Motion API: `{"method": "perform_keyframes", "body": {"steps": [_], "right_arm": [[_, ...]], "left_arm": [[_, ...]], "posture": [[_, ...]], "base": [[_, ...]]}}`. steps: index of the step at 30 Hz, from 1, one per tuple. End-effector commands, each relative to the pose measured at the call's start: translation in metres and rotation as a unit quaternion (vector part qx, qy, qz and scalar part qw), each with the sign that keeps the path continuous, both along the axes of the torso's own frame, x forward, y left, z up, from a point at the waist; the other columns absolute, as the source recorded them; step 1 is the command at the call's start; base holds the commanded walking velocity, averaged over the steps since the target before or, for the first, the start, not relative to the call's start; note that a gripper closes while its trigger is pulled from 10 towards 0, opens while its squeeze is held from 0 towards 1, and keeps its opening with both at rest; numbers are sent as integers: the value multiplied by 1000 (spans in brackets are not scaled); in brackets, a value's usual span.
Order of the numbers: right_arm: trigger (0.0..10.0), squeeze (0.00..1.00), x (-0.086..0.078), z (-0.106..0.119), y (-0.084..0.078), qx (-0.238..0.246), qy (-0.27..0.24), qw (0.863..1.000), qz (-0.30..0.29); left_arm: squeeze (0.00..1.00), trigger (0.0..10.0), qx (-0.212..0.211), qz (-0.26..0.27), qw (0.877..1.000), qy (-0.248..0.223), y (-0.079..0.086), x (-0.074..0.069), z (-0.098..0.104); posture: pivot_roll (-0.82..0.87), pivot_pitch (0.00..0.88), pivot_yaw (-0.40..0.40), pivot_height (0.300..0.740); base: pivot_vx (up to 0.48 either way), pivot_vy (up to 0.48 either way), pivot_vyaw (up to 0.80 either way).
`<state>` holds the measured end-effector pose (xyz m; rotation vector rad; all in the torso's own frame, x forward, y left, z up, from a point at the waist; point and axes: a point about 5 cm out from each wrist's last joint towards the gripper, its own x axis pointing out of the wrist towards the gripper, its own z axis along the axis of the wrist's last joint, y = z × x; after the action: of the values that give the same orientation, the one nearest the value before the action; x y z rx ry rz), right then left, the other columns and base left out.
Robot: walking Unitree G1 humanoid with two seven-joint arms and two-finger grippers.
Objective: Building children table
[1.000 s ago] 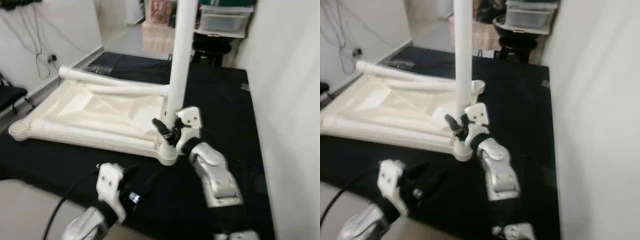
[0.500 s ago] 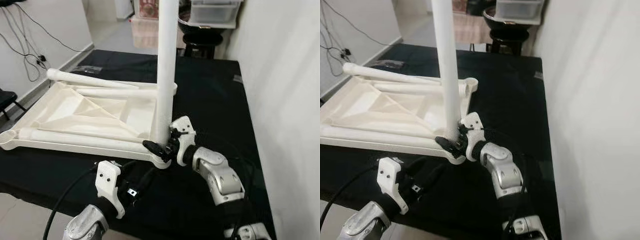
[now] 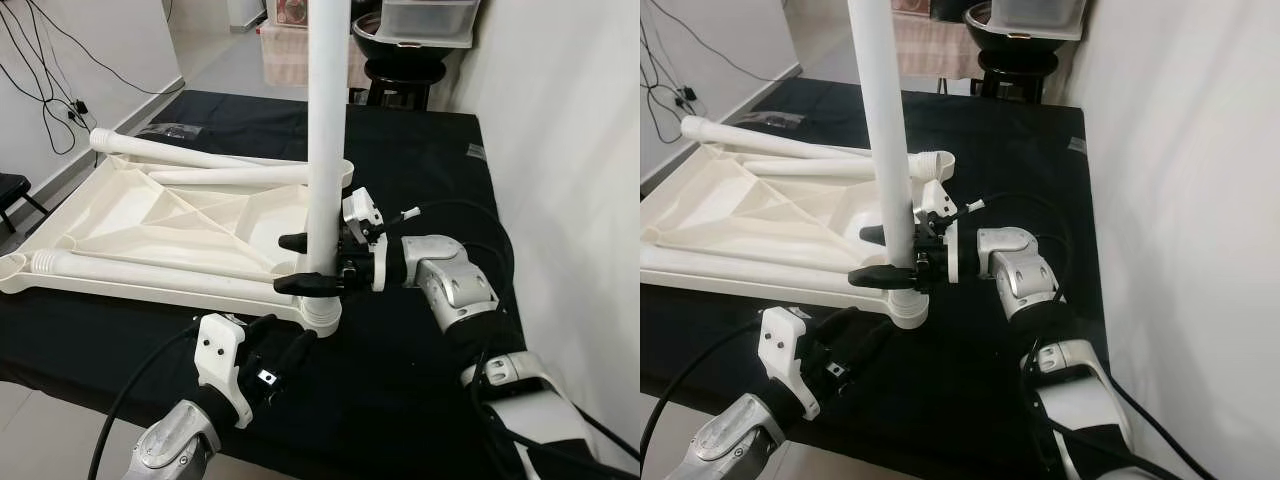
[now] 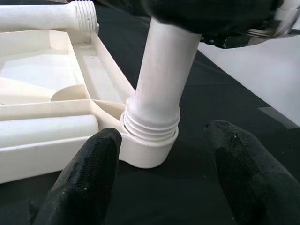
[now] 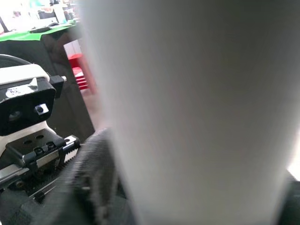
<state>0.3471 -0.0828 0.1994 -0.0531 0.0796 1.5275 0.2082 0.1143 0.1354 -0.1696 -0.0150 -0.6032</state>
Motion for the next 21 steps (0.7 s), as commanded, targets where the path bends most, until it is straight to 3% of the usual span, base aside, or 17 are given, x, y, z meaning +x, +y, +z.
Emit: {"method": "perform_keyframes", "body": {"steps": [1,7,9,14,15,16,17,18,19,20,21], "right_arm": [[0,0,-1,-5,3,3,15,1000,19],[0,0,-1,-10,-3,1,18,1000,7],[0,0,-6,-19,-16,-3,12,1000,-25],[0,0,-15,-31,-25,-19,9,998,-61],[0,0,-22,-49,-17,-55,1,988,-146],[0,0,-35,-68,-3,-62,37,949,-308],[0,0,-51,-74,4,-116,-6,931,-347],[0,0,-51,-63,2,-123,-76,912,-383],[0,0,-51,-63,2,-123,-76,912,-383],[0,0,-49,-54,2,-124,-125,906,-385],[0,0,-43,-56,0,-98,-64,919,-377]], "left_arm": [[0,10000,1,2,1000,9,0,-2,-4],[0,10000,1,2,1000,9,-1,-2,-4],[0,10000,0,2,1000,10,0,-4,-4],[0,10000,0,1,1000,11,0,-5,-4],[0,10000,1,-1,1000,13,1,-6,-4],[0,10000,2,-2,1000,14,2,-7,-4],[0,10000,1,-3,1000,16,3,-8,-3],[0,10000,2,-6,1000,17,3,-8,-4],[0,10000,2,-6,1000,17,3,-8,-4],[0,10000,3,-8,1000,18,3,-9,-4],[0,10000,0,-5,1000,19,4,-9,-5]], "posture": [[19,82,-28,740],[16,84,-25,740],[6,97,-23,740],[6,99,-21,740],[11,106,-25,740],[4,122,-21,740],[7,128,-19,740],[9,128,-16,740],[9,128,-16,740],[9,128,-16,740],[-20,101,7,740]], "base": [[0,0,0],[0,0,0],[0,0,0],[0,0,0],[0,0,0],[0,0,0],[0,0,0],[0,0,0],[0,0,0],[0,0,0],[0,0,0]]}}
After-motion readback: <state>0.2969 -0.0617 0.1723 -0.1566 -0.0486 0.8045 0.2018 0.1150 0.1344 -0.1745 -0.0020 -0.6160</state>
